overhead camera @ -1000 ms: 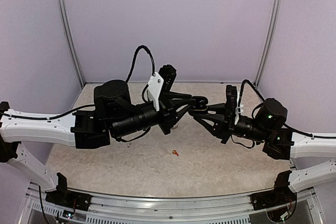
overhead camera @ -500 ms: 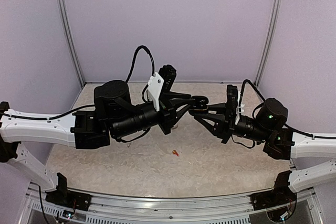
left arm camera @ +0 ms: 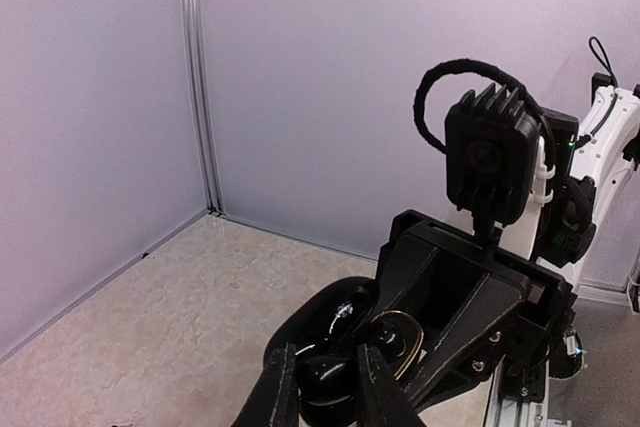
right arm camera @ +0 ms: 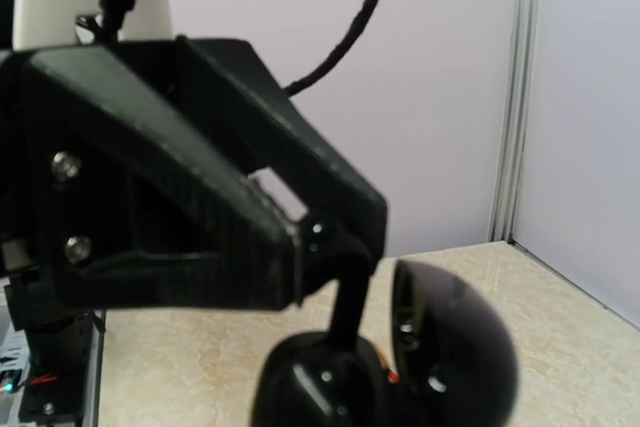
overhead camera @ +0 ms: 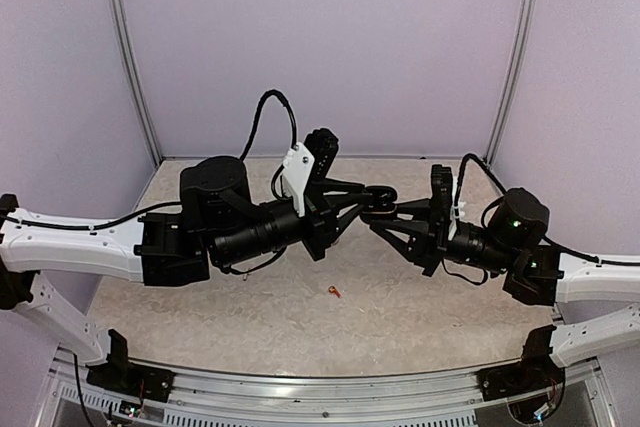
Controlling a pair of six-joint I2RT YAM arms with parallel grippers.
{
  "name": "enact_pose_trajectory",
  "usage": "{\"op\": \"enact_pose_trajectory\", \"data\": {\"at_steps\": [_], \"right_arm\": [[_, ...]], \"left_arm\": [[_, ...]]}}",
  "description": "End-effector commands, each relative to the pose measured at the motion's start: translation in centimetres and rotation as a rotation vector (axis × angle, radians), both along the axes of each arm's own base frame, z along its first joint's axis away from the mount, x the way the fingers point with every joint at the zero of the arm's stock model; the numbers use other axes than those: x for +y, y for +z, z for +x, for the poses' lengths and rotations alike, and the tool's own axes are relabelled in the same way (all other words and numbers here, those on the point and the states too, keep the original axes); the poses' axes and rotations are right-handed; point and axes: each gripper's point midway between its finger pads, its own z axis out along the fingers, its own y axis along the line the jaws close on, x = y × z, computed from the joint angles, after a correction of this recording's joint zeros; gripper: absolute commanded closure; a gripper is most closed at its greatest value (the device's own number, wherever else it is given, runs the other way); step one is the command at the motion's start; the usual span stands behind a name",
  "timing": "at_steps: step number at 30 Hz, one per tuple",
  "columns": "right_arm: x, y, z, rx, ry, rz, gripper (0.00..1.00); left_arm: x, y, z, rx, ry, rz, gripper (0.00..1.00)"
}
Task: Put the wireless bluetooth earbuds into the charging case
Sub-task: Insert the left earbud into the left side groove of the charging case, then close the charging case with the earbuds.
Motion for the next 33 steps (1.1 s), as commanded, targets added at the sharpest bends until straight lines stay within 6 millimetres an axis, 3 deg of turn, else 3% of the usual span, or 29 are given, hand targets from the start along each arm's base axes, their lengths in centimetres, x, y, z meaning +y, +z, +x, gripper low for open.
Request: {"op": "enact_pose_trajectory", "data": {"at_steps": [1,7,20,33], "right_arm": [[-1.3,4.5,-0.1,-0.068,-0.045,0.13,1.0],[-1.2,4.5,0.0,-0.065,-0.046,0.131,1.0],[-0.9,4.0,-0.2,-0.075,-0.03,0.115,1.0],[-1.1,3.1,-0.2,-0.074,-0.038,0.087,1.0]], "left_arm": [[-0.4,-3.2,-1.4,-0.007,-0.029,0.105,0.8],[-0.6,-3.3,-1.8,-0.023,-0.035,0.113,0.8],[-0.5,-3.0,-1.7,-0.022,-0.022,0.112,0.65],[1.5,-1.8,-1.7,-0.021,0.012,0.068,0.41]]}}
